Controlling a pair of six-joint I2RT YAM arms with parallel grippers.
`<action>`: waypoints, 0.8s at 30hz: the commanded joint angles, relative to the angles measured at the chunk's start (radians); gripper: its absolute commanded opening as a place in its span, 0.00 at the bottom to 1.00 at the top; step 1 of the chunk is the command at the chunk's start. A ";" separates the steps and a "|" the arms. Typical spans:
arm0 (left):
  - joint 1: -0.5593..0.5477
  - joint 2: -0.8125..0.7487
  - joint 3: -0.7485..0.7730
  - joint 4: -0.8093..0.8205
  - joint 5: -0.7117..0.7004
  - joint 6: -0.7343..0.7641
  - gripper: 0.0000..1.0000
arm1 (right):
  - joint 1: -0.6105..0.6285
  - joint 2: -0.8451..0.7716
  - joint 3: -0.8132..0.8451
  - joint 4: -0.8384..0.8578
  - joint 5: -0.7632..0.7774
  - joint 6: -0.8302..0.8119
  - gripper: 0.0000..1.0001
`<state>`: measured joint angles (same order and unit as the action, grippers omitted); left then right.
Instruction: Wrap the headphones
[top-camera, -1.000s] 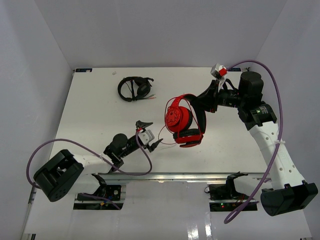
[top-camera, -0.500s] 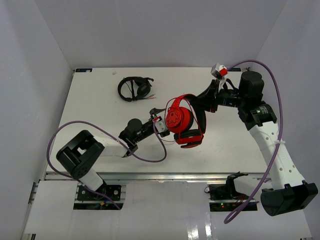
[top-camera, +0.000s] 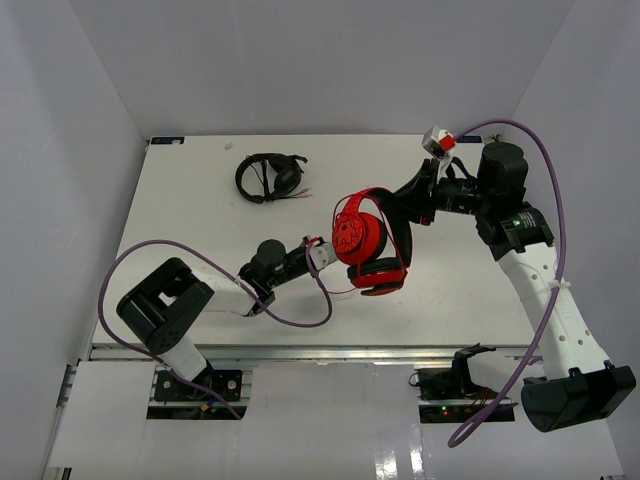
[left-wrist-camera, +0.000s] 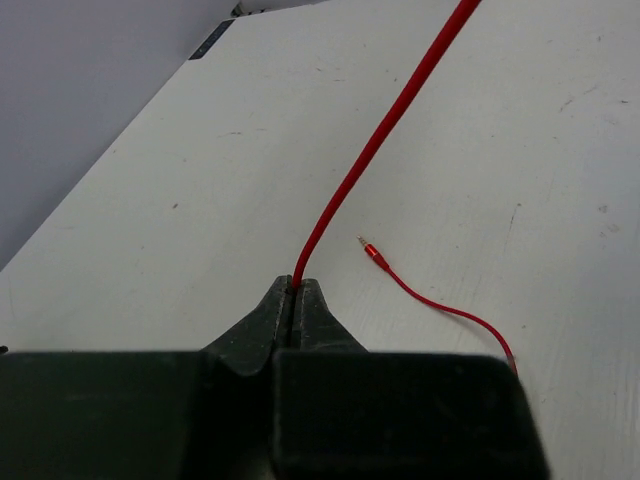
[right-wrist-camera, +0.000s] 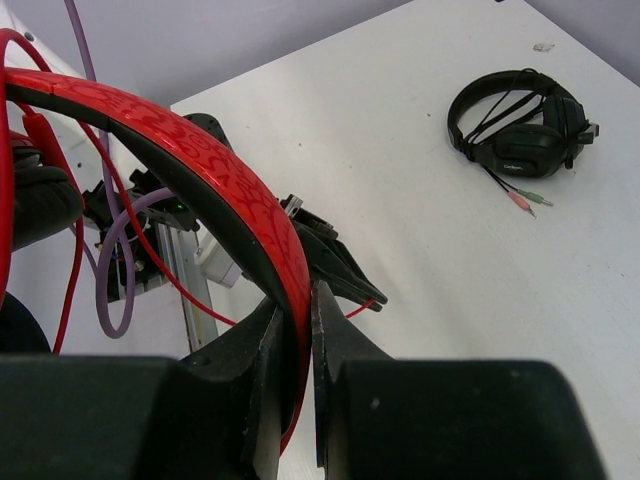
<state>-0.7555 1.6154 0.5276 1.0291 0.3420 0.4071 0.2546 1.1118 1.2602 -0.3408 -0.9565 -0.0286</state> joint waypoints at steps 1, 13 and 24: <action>0.002 -0.014 -0.035 0.012 0.064 -0.073 0.00 | -0.008 -0.018 0.046 0.044 -0.005 0.050 0.08; -0.143 -0.071 -0.131 -0.089 -0.042 -0.229 0.00 | -0.012 0.012 0.073 0.012 0.313 0.155 0.08; -0.303 -0.110 -0.104 -0.237 -0.162 -0.328 0.00 | -0.020 0.029 0.086 0.007 0.725 0.254 0.08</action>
<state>-0.9998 1.5730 0.4107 0.8678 0.2442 0.1387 0.2428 1.1506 1.2849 -0.3729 -0.4720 0.1275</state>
